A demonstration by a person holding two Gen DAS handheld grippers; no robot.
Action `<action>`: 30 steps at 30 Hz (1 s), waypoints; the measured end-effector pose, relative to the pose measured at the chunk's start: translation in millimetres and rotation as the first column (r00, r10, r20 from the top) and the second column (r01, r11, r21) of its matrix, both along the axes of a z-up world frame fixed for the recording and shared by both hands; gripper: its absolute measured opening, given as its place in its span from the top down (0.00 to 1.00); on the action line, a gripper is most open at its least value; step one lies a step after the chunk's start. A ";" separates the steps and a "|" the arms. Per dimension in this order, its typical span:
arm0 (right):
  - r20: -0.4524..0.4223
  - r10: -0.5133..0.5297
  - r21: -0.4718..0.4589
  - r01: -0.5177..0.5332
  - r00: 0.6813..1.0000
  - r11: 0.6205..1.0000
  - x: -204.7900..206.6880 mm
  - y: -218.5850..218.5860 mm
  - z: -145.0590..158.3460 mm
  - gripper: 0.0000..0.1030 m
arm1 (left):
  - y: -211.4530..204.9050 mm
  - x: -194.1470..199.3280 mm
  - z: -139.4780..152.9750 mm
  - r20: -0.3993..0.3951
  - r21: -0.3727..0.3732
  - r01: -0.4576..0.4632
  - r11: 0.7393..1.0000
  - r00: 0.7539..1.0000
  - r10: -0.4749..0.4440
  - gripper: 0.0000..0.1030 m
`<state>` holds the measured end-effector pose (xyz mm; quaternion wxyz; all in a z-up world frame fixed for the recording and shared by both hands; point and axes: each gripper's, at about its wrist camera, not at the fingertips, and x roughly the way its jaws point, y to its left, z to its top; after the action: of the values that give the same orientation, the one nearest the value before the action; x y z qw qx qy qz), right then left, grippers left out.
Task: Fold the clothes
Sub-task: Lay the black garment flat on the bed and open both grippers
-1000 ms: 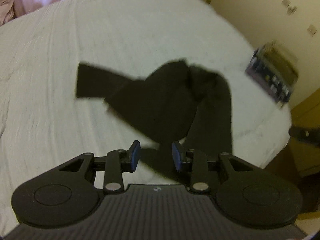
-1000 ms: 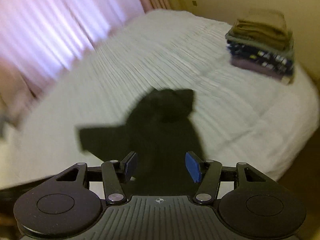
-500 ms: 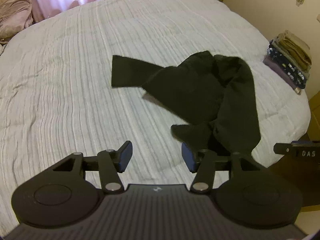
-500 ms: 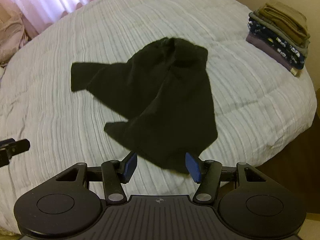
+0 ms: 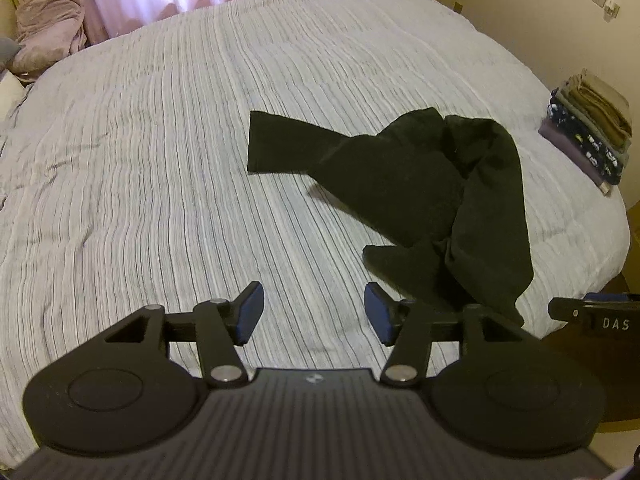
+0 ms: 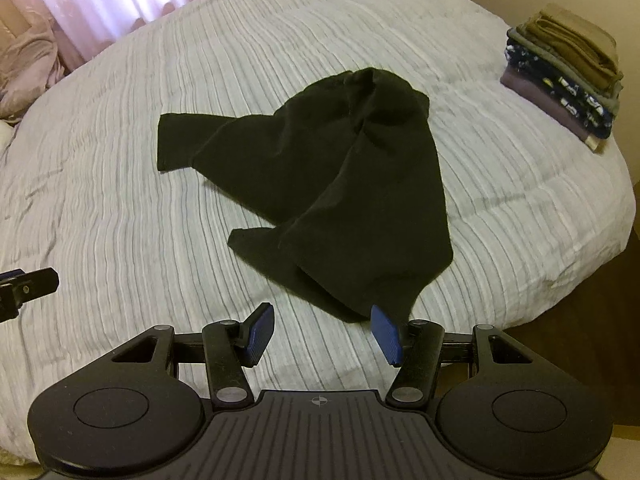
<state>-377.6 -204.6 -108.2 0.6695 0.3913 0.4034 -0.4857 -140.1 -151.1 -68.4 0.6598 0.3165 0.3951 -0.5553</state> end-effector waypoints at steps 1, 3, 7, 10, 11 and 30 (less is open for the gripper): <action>-0.001 0.000 -0.004 0.000 1.000 1.000 -1.1 0.0 1.1 0.44 | 0.2 -2.0 0.7 0.000 -0.004 -0.003 1.000 1.000 0.003 0.50; -0.001 0.008 -0.008 -0.008 1.000 1.000 -5.6 -2.6 2.6 0.44 | -0.1 -7.2 2.3 0.002 -0.012 -0.012 1.000 1.000 0.012 0.50; 0.003 0.044 -0.020 -0.044 0.999 0.999 -15.4 -12.1 3.3 0.44 | -2.0 -22.3 3.6 0.008 -0.024 -0.042 0.999 0.999 0.042 0.48; 0.003 0.078 -0.019 -0.078 0.997 0.997 -26.7 -19.2 1.2 0.44 | -4.7 -40.1 1.5 0.014 -0.021 -0.072 0.997 0.997 0.072 0.48; 0.001 0.091 -0.016 -0.091 0.996 0.996 -31.6 -22.0 0.8 0.44 | -5.7 -47.0 1.2 0.014 -0.020 -0.081 0.996 0.997 0.082 0.48; -0.025 0.314 0.044 -0.313 0.949 0.949 -143.8 -88.6 -20.9 0.44 | -9.6 -166.7 -23.4 -0.027 0.060 -0.307 0.950 0.951 0.309 0.48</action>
<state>-521.4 -293.2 -129.1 0.7238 0.3275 0.4806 -0.3713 -306.8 -160.7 -91.8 0.7223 0.2591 0.4666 -0.4398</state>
